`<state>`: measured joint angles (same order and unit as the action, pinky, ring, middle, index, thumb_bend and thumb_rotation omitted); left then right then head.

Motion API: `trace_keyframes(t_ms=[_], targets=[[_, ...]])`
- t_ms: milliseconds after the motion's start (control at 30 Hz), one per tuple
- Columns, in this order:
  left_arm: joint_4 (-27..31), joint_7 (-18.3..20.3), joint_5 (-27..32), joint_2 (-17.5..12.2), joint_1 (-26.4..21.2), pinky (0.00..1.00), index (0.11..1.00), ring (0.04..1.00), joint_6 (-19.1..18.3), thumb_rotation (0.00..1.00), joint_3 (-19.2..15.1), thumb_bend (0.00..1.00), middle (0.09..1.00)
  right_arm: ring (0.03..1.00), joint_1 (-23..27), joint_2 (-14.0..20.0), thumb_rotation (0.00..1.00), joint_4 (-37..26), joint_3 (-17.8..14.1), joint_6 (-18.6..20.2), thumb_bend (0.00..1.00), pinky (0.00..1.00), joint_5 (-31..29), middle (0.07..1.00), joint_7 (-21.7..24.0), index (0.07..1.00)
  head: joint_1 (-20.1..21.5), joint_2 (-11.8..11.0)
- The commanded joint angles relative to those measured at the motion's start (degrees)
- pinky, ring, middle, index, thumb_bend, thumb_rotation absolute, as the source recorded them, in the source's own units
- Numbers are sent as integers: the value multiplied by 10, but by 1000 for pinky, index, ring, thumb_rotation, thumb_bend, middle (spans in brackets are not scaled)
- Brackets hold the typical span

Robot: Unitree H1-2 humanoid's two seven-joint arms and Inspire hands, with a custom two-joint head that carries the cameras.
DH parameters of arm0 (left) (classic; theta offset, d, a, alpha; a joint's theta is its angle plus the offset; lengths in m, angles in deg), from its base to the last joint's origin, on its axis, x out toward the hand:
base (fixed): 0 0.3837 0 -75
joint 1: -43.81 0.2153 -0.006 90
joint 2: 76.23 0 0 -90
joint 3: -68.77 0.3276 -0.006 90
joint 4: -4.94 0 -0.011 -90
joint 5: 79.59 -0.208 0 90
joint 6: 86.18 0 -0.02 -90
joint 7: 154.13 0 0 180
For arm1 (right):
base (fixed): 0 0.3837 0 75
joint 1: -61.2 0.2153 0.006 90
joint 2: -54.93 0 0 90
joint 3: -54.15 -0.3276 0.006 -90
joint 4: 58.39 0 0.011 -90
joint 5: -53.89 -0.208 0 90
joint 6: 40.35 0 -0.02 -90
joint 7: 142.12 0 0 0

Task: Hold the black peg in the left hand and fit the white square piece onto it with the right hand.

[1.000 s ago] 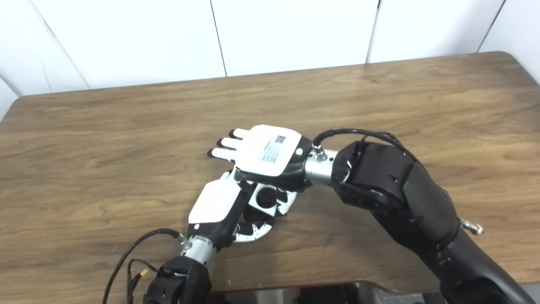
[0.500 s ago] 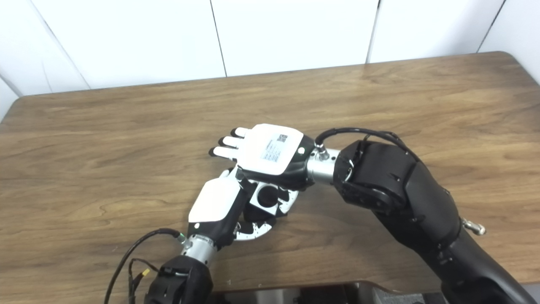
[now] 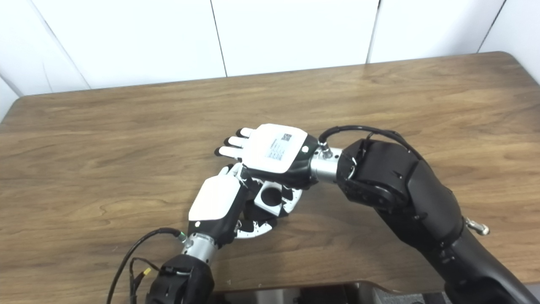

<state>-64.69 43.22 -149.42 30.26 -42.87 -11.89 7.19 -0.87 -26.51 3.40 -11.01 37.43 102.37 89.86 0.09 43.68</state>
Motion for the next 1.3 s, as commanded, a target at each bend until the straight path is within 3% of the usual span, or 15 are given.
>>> trace_keyframes(t_ms=[0, 233, 967, 1000, 1033, 1267], targets=[[10, -1, -7, 5, 0, 986, 574, 971, 5, 203, 7, 678, 904, 1000, 12, 8, 147, -5, -11, 0, 522, 1000, -5, 1000, -9, 492, 1, 1], [8, -5, -3, 5, 0, 982, 578, 970, 6, 197, 5, 682, 904, 1000, 10, 7, 149, -5, -11, -2, 521, 1000, -3, 1000, -7, 493, 1, 1], [2, -8, -12, 5, -2, 936, 643, 939, 7, 311, 5, 727, 872, 1000, 10, 1, 154, -9, -20, 16, 524, 1000, 6, 1000, 9, 495, 0, 2], [2, -9, -12, 5, -2, 933, 645, 936, 7, 322, 5, 739, 870, 1000, 10, 1, 211, -8, -21, 16, 765, 1000, 5, 1000, 8, 611, 1, 2], [1, -10, -13, 5, -2, 931, 646, 934, 7, 328, 5, 743, 868, 1000, 10, 1, 223, -8, -21, 15, 807, 1000, 5, 1000, 7, 632, 1, 2], [1, -13, -7, 9, 0, 926, 686, 925, 6, 324, 3, 778, 860, 1000, 10, 2, 242, -5, -24, 16, 856, 1000, 5, 1000, 9, 657, -1, 2]])
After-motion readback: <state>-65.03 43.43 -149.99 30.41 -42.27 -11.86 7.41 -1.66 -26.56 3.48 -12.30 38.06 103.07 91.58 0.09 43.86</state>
